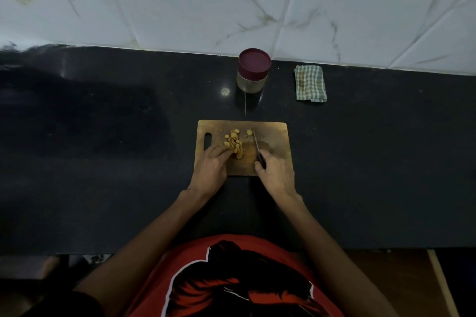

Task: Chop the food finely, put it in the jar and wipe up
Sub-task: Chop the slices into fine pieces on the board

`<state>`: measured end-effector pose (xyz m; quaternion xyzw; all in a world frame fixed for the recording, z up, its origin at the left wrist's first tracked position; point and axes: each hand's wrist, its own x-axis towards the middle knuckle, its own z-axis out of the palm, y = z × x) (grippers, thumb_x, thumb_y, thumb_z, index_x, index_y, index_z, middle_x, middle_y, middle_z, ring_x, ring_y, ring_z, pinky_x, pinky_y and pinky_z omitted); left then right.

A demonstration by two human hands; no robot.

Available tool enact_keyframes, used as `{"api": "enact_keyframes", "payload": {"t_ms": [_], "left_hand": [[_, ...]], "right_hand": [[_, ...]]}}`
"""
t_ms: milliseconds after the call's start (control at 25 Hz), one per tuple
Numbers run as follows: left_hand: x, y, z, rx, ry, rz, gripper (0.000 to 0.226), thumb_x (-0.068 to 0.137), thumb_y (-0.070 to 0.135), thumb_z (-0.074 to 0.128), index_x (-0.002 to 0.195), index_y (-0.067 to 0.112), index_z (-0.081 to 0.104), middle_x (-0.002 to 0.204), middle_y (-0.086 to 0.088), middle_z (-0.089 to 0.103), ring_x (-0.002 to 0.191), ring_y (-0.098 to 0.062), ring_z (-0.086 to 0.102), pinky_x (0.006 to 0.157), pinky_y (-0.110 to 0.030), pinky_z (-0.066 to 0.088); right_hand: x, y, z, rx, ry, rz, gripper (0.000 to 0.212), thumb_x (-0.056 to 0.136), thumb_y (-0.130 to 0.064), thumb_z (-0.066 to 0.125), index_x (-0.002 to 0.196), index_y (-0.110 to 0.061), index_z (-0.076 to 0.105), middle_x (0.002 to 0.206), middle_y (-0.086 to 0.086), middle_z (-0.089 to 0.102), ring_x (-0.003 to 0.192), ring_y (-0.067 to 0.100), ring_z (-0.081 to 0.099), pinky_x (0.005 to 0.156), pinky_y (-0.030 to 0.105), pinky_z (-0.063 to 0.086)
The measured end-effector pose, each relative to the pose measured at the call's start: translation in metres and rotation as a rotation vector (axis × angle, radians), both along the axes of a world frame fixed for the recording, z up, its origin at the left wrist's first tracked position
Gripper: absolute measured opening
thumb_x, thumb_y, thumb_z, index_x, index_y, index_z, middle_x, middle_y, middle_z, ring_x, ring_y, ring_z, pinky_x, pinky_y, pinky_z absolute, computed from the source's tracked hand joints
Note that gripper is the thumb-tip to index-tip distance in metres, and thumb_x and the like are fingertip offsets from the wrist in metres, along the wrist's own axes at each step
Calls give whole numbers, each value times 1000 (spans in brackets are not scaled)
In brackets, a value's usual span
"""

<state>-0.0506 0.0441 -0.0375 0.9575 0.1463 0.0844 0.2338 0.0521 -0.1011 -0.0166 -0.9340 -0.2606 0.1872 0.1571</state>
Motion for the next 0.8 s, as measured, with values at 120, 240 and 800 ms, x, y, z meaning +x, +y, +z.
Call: {"api": "enact_keyframes", "payload": {"t_ms": [120,240,800], "left_hand": [[-1,3,-2,8,0,10,41,83,-8,53,120,5,62,124,-12,60,119,-28,50,107,-40,39],[-4,5,-4,18,18,9,41,84,-6,52,123,6,60,127,-11,58,122,-27,48,108,-39,37],[-3,2,5,10,-23,30,37,83,-5,53,117,6,63,123,-10,60,118,-25,51,104,-39,40]], "right_hand": [[-13,5,-4,16,-3,46,36,98,-29,54,134,-25,52,115,1,64,102,18,64,83,37,56],[-16,3,-5,10,-6,82,34,98,-30,53,132,-26,53,114,1,64,100,18,64,83,38,56],[-9,-8,3,82,7,45,27,98,-27,54,124,-24,56,112,-1,64,102,16,65,82,39,57]]}}
